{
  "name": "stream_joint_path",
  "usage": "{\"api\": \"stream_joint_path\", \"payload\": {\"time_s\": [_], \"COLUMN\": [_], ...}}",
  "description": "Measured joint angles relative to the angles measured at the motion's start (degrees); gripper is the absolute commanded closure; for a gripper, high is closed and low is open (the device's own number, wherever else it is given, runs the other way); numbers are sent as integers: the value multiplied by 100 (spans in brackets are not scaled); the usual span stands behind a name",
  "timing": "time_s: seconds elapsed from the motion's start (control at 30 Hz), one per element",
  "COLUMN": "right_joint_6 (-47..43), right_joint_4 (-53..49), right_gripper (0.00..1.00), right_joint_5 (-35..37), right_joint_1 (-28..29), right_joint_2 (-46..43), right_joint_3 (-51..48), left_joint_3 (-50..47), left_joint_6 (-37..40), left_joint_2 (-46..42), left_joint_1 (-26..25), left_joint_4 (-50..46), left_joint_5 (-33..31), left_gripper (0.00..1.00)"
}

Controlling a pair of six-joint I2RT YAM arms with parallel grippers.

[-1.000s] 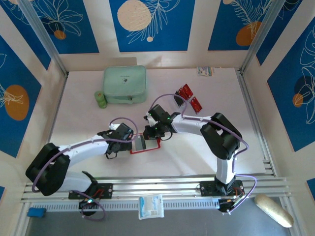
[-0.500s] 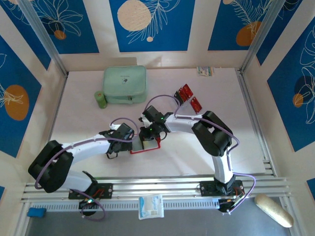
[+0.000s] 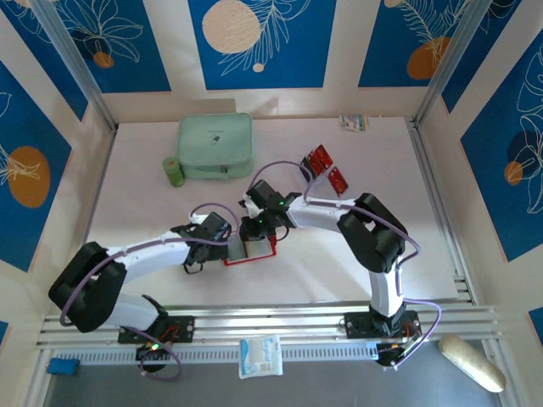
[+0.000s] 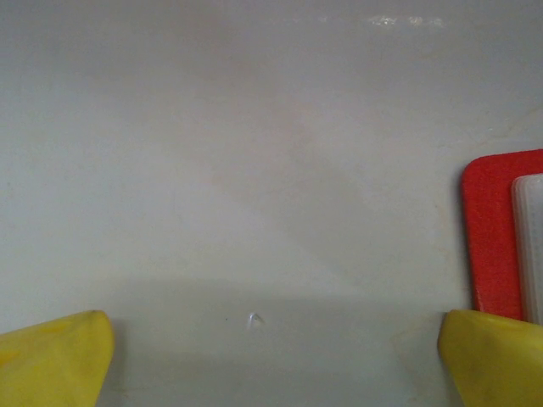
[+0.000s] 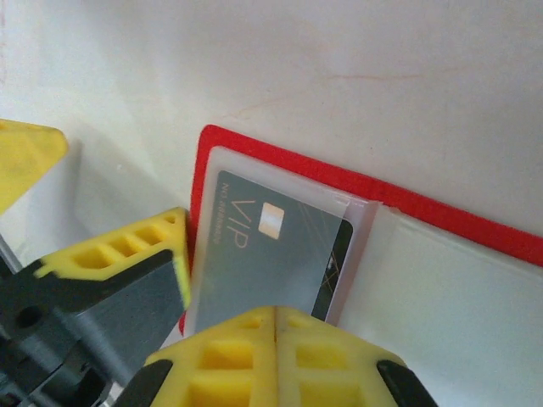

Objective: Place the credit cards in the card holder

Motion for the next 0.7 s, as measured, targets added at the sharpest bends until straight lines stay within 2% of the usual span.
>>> {"api": "stream_joint_path", "payload": {"time_s": [0.7], "right_joint_6": [20], "right_joint_4": [-131], "right_gripper": [100], "right_joint_5": [46], "right_joint_1": [96], "right_joint_2": [306], "right_joint_3": [35], "left_joint_3": [0], "left_joint_6": [17], "left_joint_2": [0], "left_joint_1": [0], "left_joint_4": [2], "left_joint_5": [9], "left_gripper": [0]}}
